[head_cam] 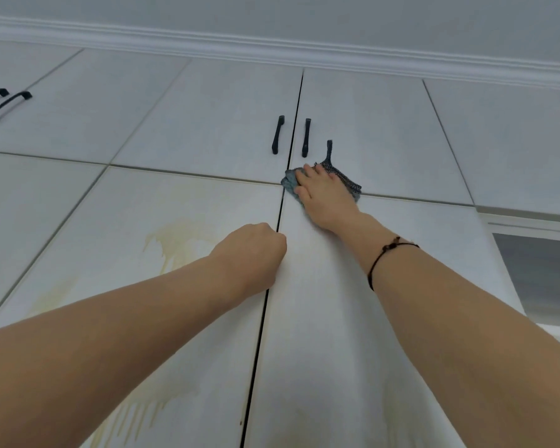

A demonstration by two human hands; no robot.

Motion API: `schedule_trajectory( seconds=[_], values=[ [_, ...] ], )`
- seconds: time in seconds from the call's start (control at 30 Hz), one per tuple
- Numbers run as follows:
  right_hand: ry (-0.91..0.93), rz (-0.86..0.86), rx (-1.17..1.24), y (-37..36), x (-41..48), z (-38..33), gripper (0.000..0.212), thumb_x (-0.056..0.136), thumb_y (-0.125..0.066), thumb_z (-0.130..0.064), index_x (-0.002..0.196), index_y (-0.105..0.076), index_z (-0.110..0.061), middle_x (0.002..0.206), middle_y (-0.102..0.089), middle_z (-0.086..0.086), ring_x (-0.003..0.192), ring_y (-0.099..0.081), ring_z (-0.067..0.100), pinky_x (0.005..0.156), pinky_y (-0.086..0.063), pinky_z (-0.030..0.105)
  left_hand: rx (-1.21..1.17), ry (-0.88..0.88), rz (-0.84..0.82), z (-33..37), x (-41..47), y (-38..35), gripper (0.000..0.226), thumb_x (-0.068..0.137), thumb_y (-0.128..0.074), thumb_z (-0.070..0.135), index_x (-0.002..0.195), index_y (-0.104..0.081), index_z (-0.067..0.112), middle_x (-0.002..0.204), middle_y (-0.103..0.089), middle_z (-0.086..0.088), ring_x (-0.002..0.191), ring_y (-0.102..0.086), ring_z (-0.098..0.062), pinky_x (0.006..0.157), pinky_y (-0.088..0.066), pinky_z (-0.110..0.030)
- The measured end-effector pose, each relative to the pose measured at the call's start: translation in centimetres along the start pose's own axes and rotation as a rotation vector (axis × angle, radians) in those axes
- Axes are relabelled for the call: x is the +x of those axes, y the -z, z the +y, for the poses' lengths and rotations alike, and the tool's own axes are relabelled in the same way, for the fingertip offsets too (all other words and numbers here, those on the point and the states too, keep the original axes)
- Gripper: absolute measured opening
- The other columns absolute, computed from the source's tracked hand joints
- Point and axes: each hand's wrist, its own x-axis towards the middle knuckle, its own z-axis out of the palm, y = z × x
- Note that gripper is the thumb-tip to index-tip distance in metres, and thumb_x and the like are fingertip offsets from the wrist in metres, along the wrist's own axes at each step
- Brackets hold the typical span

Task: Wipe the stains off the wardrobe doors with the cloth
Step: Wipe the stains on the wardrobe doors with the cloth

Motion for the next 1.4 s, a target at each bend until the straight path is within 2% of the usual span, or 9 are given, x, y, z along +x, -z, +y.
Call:
schedule_trajectory(
  seconds=[0.2,0.4,0.6,0.8,0.9,1.0,1.1,1.2,1.4],
  values=[
    [0.48,-0.076,0.067,-0.4,-5.7,-4.0,0.045,0.107,-0.033,-0.02,0.151,-0.041,-0.016,0.159,-0.037,0.003,0.146,-0.03,0.021,0.119,-0.022,0.037,-0.004,0.021,0.043,0.6,-0.8,-0.6,0.029,0.083,-0.046,0.002,0.108,-0.058,0.01,0.105,-0.062,-0.009,0.09,-0.059,-0.029,0.067,-0.033,-0.031],
    [-0.082,0.041,-0.054,0.3,-2.4,0.6,0.053,0.106,-0.028,-0.024,0.156,-0.024,-0.009,0.164,-0.023,0.012,0.152,-0.018,0.031,0.121,-0.019,0.044,0.016,0.006,-0.023,1.2,-1.3,0.6,0.018,0.081,-0.048,-0.003,0.092,-0.048,0.012,0.081,-0.037,-0.003,0.077,-0.041,-0.024,0.066,-0.033,-0.032],
    [0.471,-0.092,0.087,-0.1,-9.8,-4.3,0.049,0.106,-0.034,-0.03,0.154,-0.037,-0.019,0.162,-0.032,0.003,0.148,-0.025,0.021,0.121,-0.017,0.038,0.056,-0.001,-0.043,1.4,-3.4,0.1,0.031,0.082,-0.046,0.005,0.109,-0.058,0.012,0.105,-0.062,-0.009,0.093,-0.06,-0.029,0.068,-0.035,-0.03],
    [-0.126,-0.013,-0.026,1.1,-4.7,-0.4,0.059,0.108,-0.017,-0.041,0.159,-0.02,-0.013,0.166,-0.017,0.01,0.154,-0.009,0.031,0.124,-0.012,0.045,-0.011,-0.005,-0.206,0.5,-2.4,2.6,0.008,0.08,-0.049,0.004,0.08,-0.048,0.012,0.079,-0.048,-0.005,0.082,-0.052,-0.029,0.066,-0.039,-0.031],
    [0.245,-0.008,-0.054,-0.7,-9.7,-5.3,0.052,0.103,-0.025,-0.03,0.152,-0.034,-0.012,0.155,-0.036,0.009,0.143,-0.029,0.032,0.117,-0.027,0.047,-0.001,0.003,-0.24,0.7,-2.6,3.3,0.016,0.084,-0.048,0.006,0.096,-0.054,0.014,0.109,-0.06,-0.011,0.1,-0.06,-0.031,0.074,-0.041,-0.032],
    [0.398,-0.069,-0.044,0.0,-11.8,-3.2,0.058,0.102,-0.019,-0.036,0.157,-0.03,-0.018,0.162,-0.031,0.004,0.146,-0.026,0.024,0.122,-0.02,0.041,0.024,0.011,-0.268,1.2,-3.2,3.3,0.018,0.085,-0.046,0.005,0.099,-0.052,0.014,0.105,-0.058,-0.009,0.085,-0.052,-0.027,0.07,-0.038,-0.03],
    [0.078,0.009,-0.151,1.5,-8.0,4.6,0.061,0.097,-0.014,-0.032,0.151,-0.035,-0.015,0.148,-0.042,0.011,0.137,-0.039,0.035,0.113,-0.033,0.045,0.07,-0.006,-0.31,2.3,-3.3,3.9,0.012,0.084,-0.048,0.001,0.091,-0.047,0.011,0.075,-0.036,-0.003,0.074,-0.042,-0.024,0.066,-0.037,-0.03],
    [-0.227,-0.001,-0.072,2.3,-7.7,5.0,0.057,0.105,-0.018,-0.033,0.157,-0.023,-0.011,0.162,-0.025,0.014,0.15,-0.02,0.034,0.121,-0.019,0.046,0.076,-0.017,-0.324,2.3,-3.3,4.3,0.013,0.085,-0.049,0.002,0.096,-0.05,0.009,0.073,-0.029,0.0,0.076,-0.042,-0.025,0.067,-0.036,-0.03],
    [0.416,-0.116,-0.03,0.1,-14.6,-3.0,0.063,0.099,-0.022,-0.037,0.157,-0.029,-0.012,0.164,-0.028,0.008,0.15,-0.022,0.025,0.124,-0.017,0.042,0.032,-0.037,-0.474,0.3,-4.0,3.9,0.051,0.082,-0.048,0.009,0.133,-0.048,0.009,0.126,-0.053,-0.011,0.109,-0.055,-0.027,0.087,-0.048,-0.032]
  ],
)
